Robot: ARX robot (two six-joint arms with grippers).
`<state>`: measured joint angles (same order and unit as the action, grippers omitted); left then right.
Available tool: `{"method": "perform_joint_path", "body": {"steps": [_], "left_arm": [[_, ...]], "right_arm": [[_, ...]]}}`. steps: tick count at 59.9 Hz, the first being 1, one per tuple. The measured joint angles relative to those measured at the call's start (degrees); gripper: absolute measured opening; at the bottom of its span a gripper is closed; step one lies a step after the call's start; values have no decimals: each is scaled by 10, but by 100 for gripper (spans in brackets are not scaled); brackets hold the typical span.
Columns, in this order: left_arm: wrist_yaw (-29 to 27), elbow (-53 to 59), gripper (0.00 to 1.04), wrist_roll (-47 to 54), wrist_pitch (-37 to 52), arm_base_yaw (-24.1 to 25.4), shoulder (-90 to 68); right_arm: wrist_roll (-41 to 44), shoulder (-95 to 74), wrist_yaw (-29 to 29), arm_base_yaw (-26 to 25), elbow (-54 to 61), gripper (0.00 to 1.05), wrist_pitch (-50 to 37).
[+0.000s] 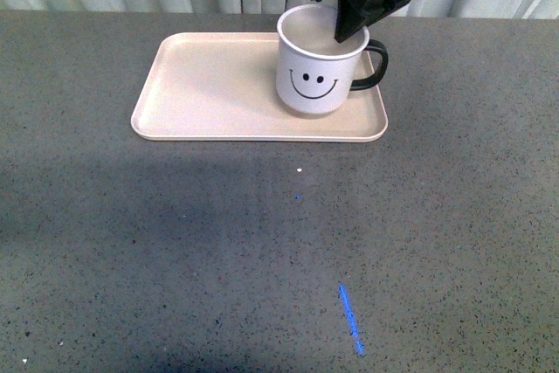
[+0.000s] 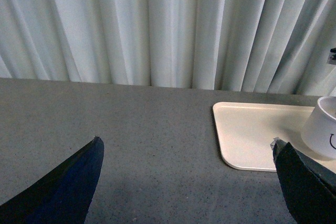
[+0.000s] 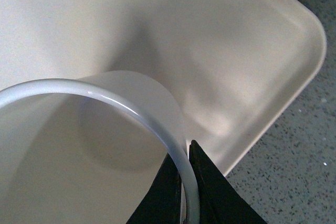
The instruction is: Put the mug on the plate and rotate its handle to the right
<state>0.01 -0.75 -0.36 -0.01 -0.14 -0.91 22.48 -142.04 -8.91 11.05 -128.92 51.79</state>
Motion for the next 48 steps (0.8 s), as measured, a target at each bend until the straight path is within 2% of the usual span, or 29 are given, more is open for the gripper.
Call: {"method": "perform_joint_path", "body": {"steps": [20, 48], "left_arm": [[0, 0, 95, 0, 0, 0, 0], [0, 0, 95, 0, 0, 0, 0]], "right_arm": [[37, -36, -19, 36, -66, 2, 35], [63, -53, -8, 38, -84, 2, 52]]}}
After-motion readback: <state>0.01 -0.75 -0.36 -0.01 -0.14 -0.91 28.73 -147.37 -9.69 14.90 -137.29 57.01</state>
